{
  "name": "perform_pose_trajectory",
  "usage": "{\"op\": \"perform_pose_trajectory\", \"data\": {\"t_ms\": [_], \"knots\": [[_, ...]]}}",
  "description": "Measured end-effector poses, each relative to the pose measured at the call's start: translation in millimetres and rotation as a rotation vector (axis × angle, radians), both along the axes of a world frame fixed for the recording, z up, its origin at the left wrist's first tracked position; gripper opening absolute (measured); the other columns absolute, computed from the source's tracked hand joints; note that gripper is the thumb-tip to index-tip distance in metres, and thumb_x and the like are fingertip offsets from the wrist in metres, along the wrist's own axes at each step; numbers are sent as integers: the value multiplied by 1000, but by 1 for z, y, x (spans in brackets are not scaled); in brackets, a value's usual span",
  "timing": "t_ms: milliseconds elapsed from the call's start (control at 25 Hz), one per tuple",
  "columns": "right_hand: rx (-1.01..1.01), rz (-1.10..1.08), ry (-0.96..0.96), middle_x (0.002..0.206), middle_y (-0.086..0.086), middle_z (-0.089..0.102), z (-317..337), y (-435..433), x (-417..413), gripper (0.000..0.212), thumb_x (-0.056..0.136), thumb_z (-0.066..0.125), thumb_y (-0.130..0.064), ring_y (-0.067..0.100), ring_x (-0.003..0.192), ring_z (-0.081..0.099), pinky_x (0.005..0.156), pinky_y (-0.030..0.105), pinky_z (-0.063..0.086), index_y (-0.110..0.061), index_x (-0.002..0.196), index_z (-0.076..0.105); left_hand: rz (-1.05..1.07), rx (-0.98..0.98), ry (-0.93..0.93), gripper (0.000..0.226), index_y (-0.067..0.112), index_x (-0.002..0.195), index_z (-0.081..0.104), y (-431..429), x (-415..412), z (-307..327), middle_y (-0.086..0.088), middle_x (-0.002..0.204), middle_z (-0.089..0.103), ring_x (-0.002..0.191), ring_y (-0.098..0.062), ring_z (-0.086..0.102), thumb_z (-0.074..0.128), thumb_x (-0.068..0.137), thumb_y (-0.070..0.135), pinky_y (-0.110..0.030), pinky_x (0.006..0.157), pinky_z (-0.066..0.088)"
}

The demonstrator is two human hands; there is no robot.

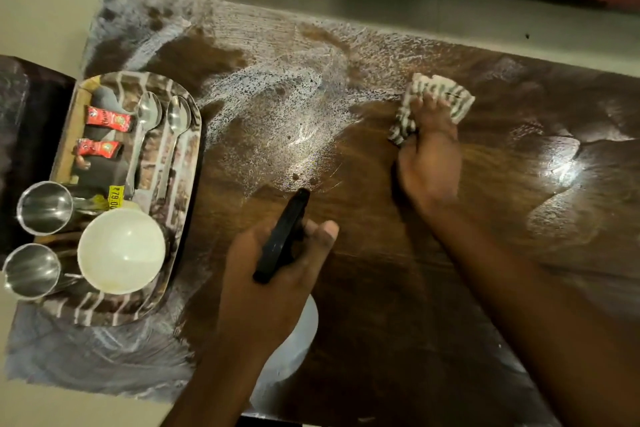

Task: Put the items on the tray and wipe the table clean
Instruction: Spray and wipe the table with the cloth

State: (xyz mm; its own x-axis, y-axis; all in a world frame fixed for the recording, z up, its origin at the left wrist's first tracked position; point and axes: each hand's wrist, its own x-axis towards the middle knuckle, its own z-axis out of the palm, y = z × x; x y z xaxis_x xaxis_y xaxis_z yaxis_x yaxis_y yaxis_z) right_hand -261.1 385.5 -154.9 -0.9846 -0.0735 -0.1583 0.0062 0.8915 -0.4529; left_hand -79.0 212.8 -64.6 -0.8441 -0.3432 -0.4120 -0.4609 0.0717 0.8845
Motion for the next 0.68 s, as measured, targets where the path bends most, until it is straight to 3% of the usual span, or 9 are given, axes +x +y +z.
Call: {"op": "perform_pose_trajectory", "data": {"t_ms": [80, 160, 240, 320, 480, 560, 600, 680], "knots": [[-16, 329, -52, 174, 6, 31, -1, -36, 27, 70, 96, 48, -11, 30, 163, 22, 133, 47, 23, -20, 165, 38, -7, 9, 13, 25, 13, 77, 70, -2, -12, -2, 4, 43, 51, 36, -5, 46, 80, 95, 27, -25, 43, 42], [21, 826, -102, 176, 2, 27, 1, -46, 42, 62, 105, 50, -28, 25, 165, 17, 133, 47, 20, -23, 165, 37, -22, 6, 13, 33, 14, 69, 63, -5, -24, -2, 5, 42, 48, 35, -4, 44, 78, 96, 25, -24, 42, 40], [103, 1150, -50, 176, 0, 27, 1, -24, 18, 62, 103, 38, -35, 23, 165, 19, 133, 46, 20, -23, 164, 39, -59, -21, 14, 46, 13, 60, 53, -7, -34, -2, -2, 41, 44, 34, -6, 41, 76, 98, 25, -29, 40, 36], [178, 1034, -51, 175, 1, 28, 1, 9, -19, 70, 95, 37, -27, 25, 164, 21, 132, 46, 23, -24, 165, 38, -89, -26, -3, 56, 7, 56, 46, -7, -43, -2, -9, 41, 41, 32, -14, 38, 76, 98, 29, -36, 39, 35], [108, 154, -42, 175, 5, 31, 9, 64, -89, 67, 98, 50, -5, 29, 162, 26, 131, 51, 28, -23, 163, 42, -80, -14, -16, 48, 10, 60, 59, -7, -59, -3, 0, 38, 45, 33, -6, 44, 77, 96, 37, -25, 44, 41], [49, -128, -7, 173, 7, 35, 7, 45, -108, 64, 98, 46, -3, 31, 160, 32, 131, 48, 29, -18, 160, 46, -81, -6, -11, 38, 18, 66, 65, -7, -65, -6, 5, 41, 50, 35, -3, 46, 79, 95, 38, -21, 45, 43], [32, -159, -10, 171, 9, 38, 6, 26, -110, 64, 97, 45, -3, 31, 159, 34, 130, 47, 31, -16, 159, 47, -74, -2, -13, 33, 20, 70, 67, -8, -68, -8, 5, 42, 51, 36, -3, 47, 79, 94, 38, -20, 44, 43], [5, 19, -33, 167, 14, 44, 5, -17, -96, 65, 92, 45, -5, 35, 154, 40, 128, 46, 35, -14, 156, 50, -61, 5, -24, 31, 18, 74, 68, -9, -74, -10, 6, 42, 50, 36, -3, 46, 80, 95, 39, -19, 44, 42]]}}
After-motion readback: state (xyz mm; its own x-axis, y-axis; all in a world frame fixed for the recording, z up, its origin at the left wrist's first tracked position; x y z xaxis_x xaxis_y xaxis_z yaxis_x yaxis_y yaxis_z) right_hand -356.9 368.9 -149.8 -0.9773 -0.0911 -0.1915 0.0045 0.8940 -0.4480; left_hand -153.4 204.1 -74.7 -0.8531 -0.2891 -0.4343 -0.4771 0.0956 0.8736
